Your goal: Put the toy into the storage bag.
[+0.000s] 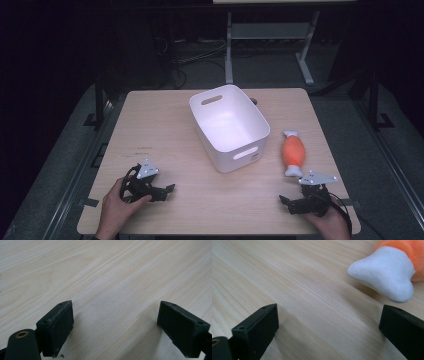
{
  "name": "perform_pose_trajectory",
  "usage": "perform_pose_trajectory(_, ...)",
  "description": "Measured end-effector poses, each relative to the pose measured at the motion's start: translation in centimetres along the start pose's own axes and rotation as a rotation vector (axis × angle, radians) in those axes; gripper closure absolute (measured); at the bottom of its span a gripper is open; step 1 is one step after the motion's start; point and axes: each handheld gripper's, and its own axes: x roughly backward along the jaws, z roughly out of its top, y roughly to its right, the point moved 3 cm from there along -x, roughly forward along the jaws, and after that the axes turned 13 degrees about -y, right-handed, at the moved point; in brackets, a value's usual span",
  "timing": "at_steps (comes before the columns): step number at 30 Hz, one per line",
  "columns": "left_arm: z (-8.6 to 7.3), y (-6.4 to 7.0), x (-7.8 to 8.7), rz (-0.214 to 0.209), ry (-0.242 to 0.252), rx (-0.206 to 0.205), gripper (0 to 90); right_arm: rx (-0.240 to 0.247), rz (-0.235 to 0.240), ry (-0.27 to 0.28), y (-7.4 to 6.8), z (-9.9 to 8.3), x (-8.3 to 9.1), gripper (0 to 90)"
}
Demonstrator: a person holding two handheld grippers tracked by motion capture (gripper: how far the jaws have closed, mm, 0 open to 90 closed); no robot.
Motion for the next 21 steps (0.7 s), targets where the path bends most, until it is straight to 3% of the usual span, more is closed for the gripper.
perform_pose_trajectory(8,0.02,0.02,0.00,0.003,-0.001,0.003,12.6,-0.003,-0.003,0.001,0.05,-0.07,0.05,2.0)
perform_pose_trajectory(16,0.01,0.02,-0.01,0.003,0.001,0.004,12.6,-0.040,-0.012,-0.059,0.41,-0.15,0.58,1.9)
perform_pose_trajectory(21,0.01,0.02,-0.01,0.003,0.001,0.004,12.7,-0.051,-0.008,-0.065,0.63,-0.13,0.97,1.9)
